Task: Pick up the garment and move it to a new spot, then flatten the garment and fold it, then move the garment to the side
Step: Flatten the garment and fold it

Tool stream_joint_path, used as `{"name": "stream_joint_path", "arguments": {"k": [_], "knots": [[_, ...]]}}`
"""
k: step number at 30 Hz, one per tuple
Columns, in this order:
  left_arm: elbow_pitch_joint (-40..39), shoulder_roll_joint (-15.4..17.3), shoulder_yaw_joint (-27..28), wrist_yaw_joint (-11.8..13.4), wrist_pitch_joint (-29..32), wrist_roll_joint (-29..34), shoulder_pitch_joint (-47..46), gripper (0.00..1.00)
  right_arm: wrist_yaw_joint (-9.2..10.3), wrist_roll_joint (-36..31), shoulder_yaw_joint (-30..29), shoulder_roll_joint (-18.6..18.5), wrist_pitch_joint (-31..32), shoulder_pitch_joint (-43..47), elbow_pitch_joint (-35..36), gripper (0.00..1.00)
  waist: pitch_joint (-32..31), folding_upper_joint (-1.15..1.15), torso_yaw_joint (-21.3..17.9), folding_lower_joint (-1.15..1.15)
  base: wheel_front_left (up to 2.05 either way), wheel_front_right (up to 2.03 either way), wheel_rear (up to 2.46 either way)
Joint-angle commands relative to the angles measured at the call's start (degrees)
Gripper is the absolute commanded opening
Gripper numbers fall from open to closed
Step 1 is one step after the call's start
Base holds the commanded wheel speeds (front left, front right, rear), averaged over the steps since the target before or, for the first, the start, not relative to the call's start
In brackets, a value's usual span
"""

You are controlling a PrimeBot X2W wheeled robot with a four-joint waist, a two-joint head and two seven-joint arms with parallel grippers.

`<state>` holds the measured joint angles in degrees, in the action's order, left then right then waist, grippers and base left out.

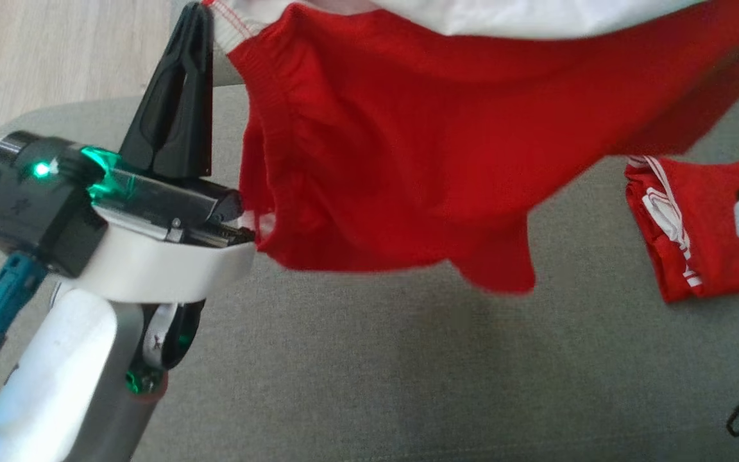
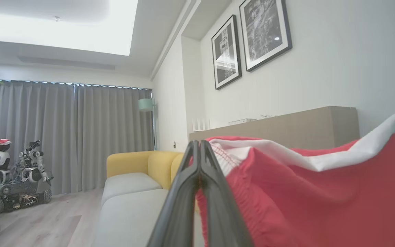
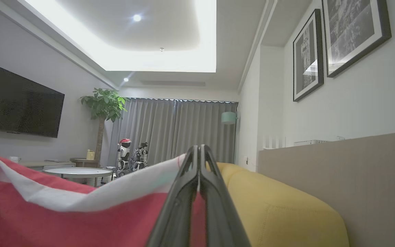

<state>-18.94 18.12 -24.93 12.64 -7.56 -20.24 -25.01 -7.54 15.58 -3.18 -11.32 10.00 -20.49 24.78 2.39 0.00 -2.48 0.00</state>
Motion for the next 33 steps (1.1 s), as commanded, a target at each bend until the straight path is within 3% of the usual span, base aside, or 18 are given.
{"name": "stream_joint_path", "arguments": {"k": [1, 9, 15, 20, 24, 33], "knots": [[-2.10, 2.08, 3.10, 0.49, 0.55, 0.68, -3.30, 0.00, 0.05, -0.29, 0.63, 0.24, 0.92, -0.91, 2.51, 0.00, -0.11, 0.00, -0.10, 0.00, 0.00, 0.00, 0.00], [-3.58, 2.54, 3.38, 1.18, 2.16, 0.63, -3.67, 0.00, 0.05, -0.28, -0.18, 1.90, 4.46, -0.54, 4.81, 0.00, 0.00, 0.00, -0.22, 0.00, 0.00, 0.00, 0.00], [1.13, 2.28, 3.35, -0.31, 2.30, -0.69, -6.79, 0.00, 0.05, 2.13, 0.56, 2.69, 4.99, -4.39, -1.64, 0.00, 2.20, 0.00, -0.07, 0.00, 0.00, 0.00, 0.00], [10.14, 0.42, 3.22, -3.48, 1.06, -2.65, -14.53, 0.00, 0.05, 4.50, 2.41, 1.99, 3.67, -14.51, -13.07, 0.00, 5.67, 0.00, 0.51, 0.00, 0.00, 0.00, 0.00], [21.78, -2.41, 3.23, -6.66, -1.63, -4.16, -23.68, 0.00, 0.05, 5.67, 4.54, 2.01, 0.40, -26.13, -26.39, 0.00, 8.05, 0.00, 0.99, 0.00, 0.00, 0.00, 0.00], [52.01, -9.23, 2.83, -12.35, -6.74, -4.36, -42.56, 0.00, 0.05, 5.96, 10.27, 4.62, -13.25, -46.49, -58.63, 0.00, 9.53, 0.00, 1.89, 0.00, 0.00, 0.00, 0.00]]}}
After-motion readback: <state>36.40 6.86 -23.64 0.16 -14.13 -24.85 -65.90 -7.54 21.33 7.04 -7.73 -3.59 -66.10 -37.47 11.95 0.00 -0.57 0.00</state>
